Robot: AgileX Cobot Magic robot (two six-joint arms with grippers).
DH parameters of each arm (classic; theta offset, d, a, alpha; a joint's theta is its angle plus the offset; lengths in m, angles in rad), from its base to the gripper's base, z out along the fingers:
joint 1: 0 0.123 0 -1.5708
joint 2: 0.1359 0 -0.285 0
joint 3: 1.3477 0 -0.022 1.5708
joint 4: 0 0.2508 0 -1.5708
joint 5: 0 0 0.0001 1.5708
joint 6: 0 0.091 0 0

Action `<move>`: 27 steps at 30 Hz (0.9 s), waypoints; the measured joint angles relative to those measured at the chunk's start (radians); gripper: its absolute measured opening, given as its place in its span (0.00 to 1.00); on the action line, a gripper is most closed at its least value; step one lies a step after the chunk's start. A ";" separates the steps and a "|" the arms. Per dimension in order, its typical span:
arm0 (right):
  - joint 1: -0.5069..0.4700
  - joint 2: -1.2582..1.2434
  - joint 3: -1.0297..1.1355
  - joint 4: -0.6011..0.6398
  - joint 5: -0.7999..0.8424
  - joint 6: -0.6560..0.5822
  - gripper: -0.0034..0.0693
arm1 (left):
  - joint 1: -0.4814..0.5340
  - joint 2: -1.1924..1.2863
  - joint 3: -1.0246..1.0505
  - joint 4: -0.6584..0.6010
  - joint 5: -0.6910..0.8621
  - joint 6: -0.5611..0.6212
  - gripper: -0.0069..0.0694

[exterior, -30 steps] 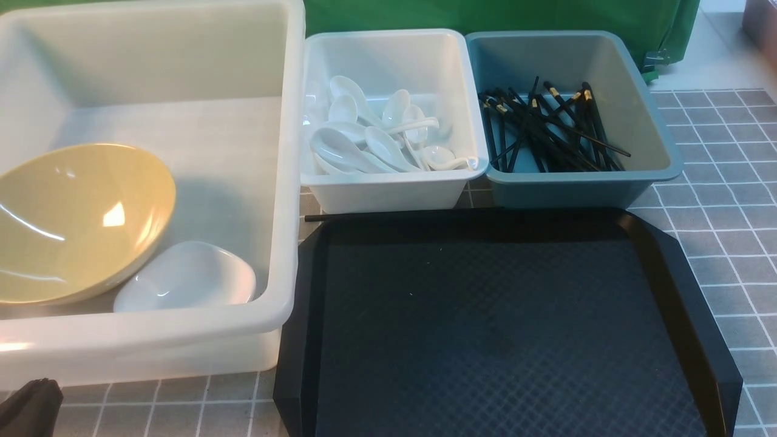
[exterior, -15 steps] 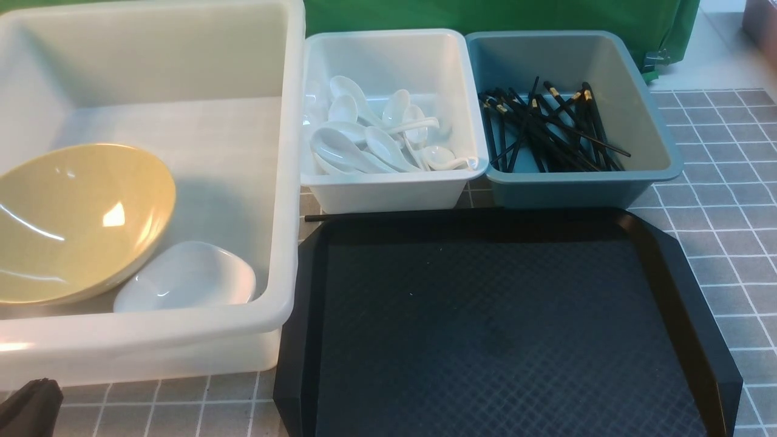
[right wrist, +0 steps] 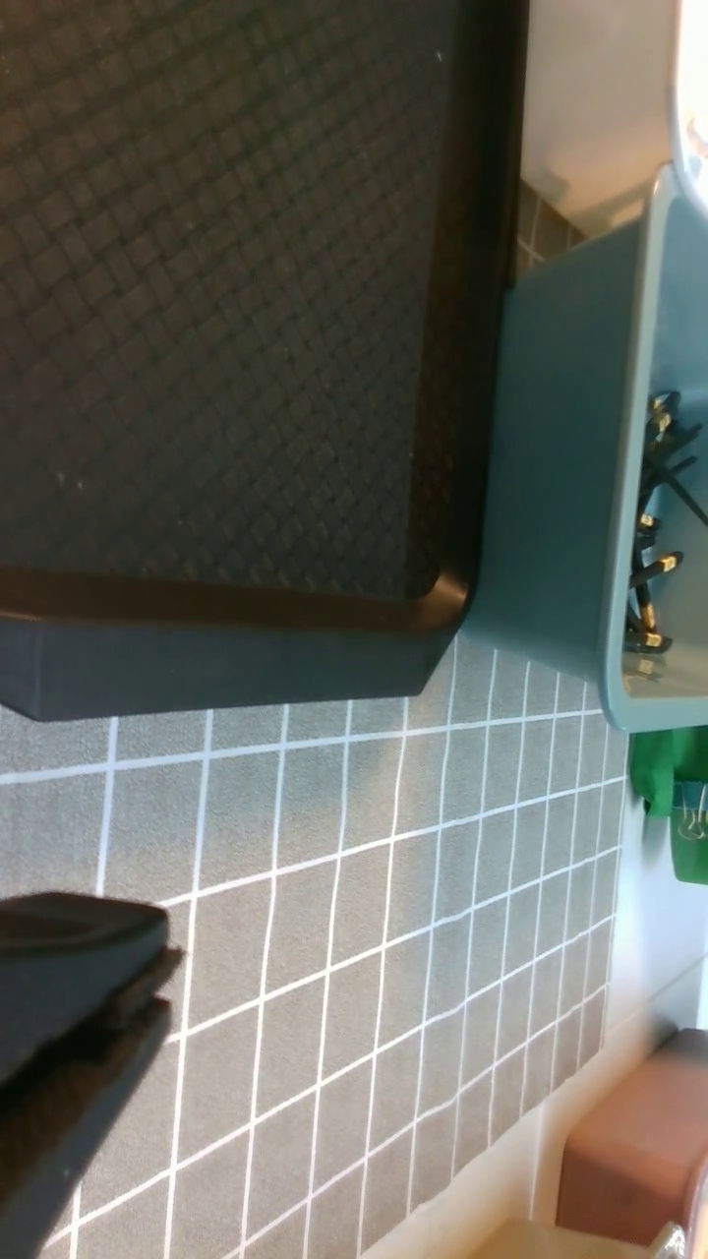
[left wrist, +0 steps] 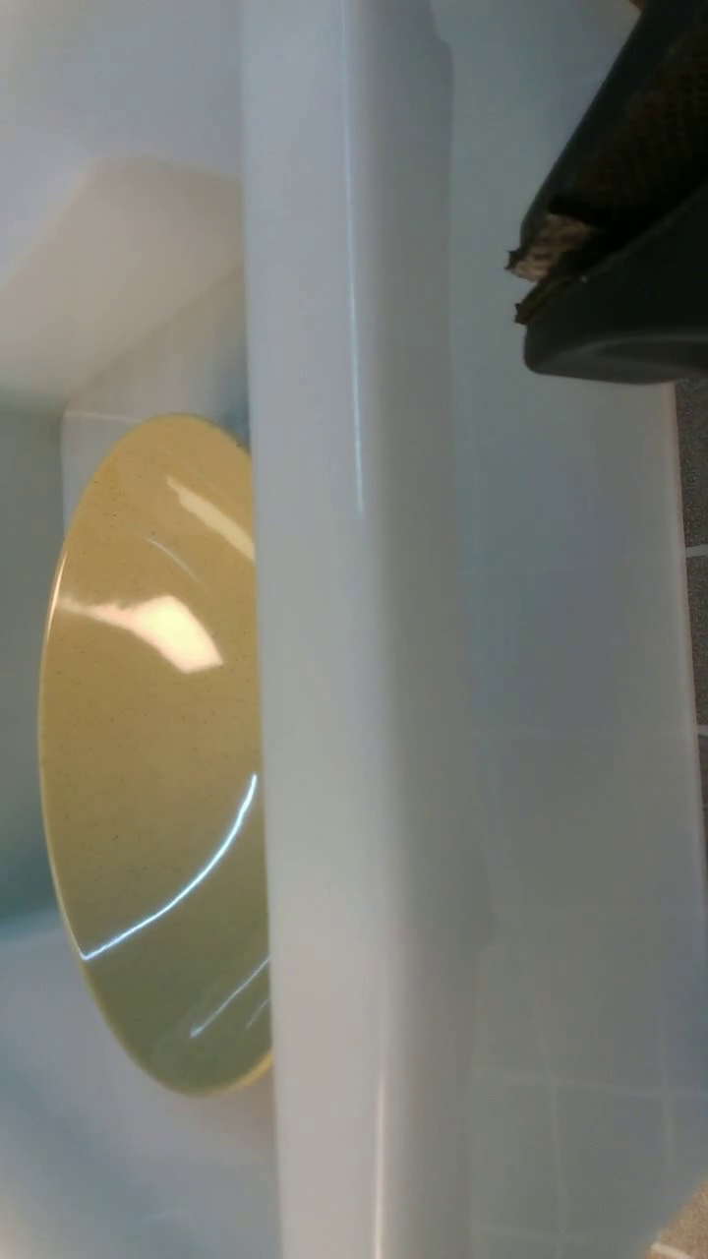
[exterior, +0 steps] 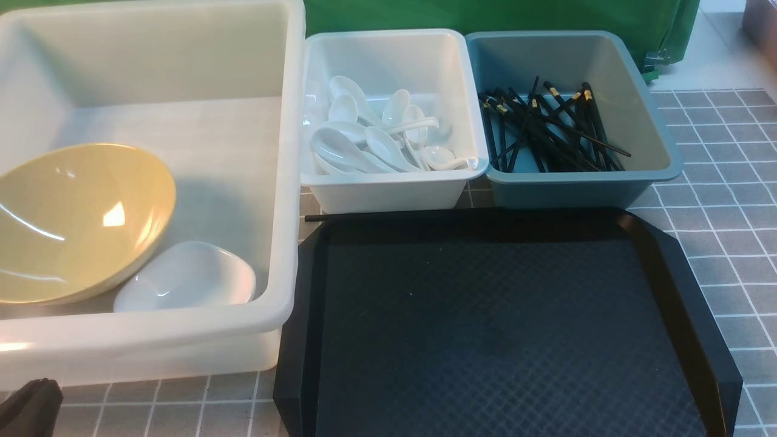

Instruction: On grey table put chopsticks spoon bowls plates into blue grey white boxes.

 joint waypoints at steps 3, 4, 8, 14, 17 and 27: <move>0.000 0.000 0.000 0.000 0.000 0.000 0.18 | 0.000 0.000 0.000 0.000 0.000 0.000 0.11; 0.000 0.000 0.000 0.000 0.000 0.000 0.18 | 0.000 0.000 0.000 0.000 0.000 0.000 0.11; 0.000 0.000 0.000 0.000 0.000 0.000 0.18 | 0.000 0.000 0.000 0.000 0.000 0.000 0.11; 0.000 0.000 0.000 0.000 0.000 0.000 0.19 | 0.000 0.000 0.000 0.000 0.000 0.000 0.11; 0.000 0.000 0.000 0.000 0.000 0.000 0.20 | 0.000 0.000 0.000 0.000 0.000 0.000 0.11; 0.000 0.000 0.000 0.000 0.000 0.000 0.21 | 0.000 0.000 0.000 0.000 0.000 0.000 0.11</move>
